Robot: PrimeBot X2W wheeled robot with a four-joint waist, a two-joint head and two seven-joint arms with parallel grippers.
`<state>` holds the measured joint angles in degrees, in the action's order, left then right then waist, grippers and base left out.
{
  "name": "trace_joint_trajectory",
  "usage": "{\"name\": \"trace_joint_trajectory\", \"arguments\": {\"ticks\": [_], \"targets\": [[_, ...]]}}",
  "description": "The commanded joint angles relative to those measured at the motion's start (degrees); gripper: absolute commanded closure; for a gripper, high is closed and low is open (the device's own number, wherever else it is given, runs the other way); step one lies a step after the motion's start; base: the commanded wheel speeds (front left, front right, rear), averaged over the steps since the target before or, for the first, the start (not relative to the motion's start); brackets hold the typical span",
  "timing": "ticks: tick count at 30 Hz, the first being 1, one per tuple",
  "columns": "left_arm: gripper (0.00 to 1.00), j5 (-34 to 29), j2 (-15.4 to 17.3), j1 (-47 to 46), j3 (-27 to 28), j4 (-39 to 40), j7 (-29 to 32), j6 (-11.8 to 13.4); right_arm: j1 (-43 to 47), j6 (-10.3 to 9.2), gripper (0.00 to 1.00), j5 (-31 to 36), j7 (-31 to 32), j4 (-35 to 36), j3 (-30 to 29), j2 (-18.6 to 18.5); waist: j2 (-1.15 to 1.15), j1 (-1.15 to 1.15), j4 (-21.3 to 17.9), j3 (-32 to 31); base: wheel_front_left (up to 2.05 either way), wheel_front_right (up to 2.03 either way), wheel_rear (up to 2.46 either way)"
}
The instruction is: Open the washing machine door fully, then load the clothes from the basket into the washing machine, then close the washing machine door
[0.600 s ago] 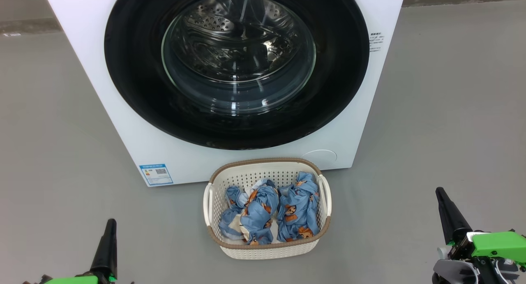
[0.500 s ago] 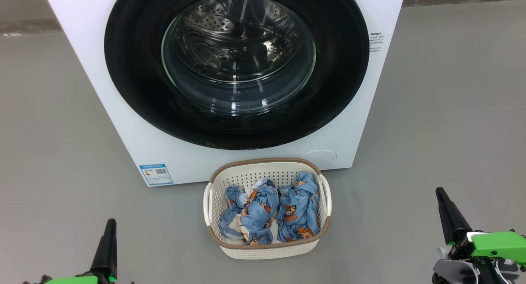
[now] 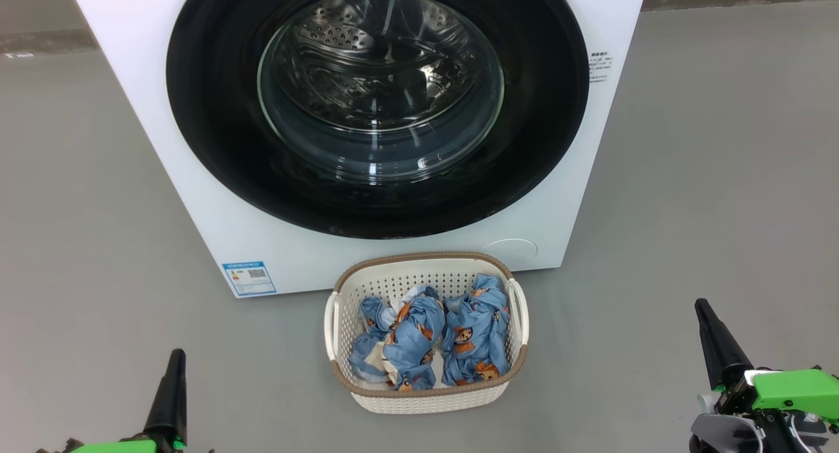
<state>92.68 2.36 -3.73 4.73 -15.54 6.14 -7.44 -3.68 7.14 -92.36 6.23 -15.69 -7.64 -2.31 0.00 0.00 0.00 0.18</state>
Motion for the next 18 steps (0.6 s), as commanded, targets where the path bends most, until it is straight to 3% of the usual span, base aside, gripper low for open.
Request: {"name": "trace_joint_trajectory", "arguments": {"ticks": [1,18], "targets": [[1.00,-0.6,0.5,-2.5,1.8,1.5,0.4,0.0,-2.5,0.35,1.00,0.2,0.3,1.7,1.1,-0.6,0.00,0.00,0.0,0.0,0.00,0.00,0.00],[1.00,-0.6,0.5,-2.5,1.9,1.5,0.4,0.0,-2.5,0.35,1.00,0.2,0.3,1.7,1.1,-0.6,0.00,0.00,0.0,0.0,0.00,0.00,0.00]]}}
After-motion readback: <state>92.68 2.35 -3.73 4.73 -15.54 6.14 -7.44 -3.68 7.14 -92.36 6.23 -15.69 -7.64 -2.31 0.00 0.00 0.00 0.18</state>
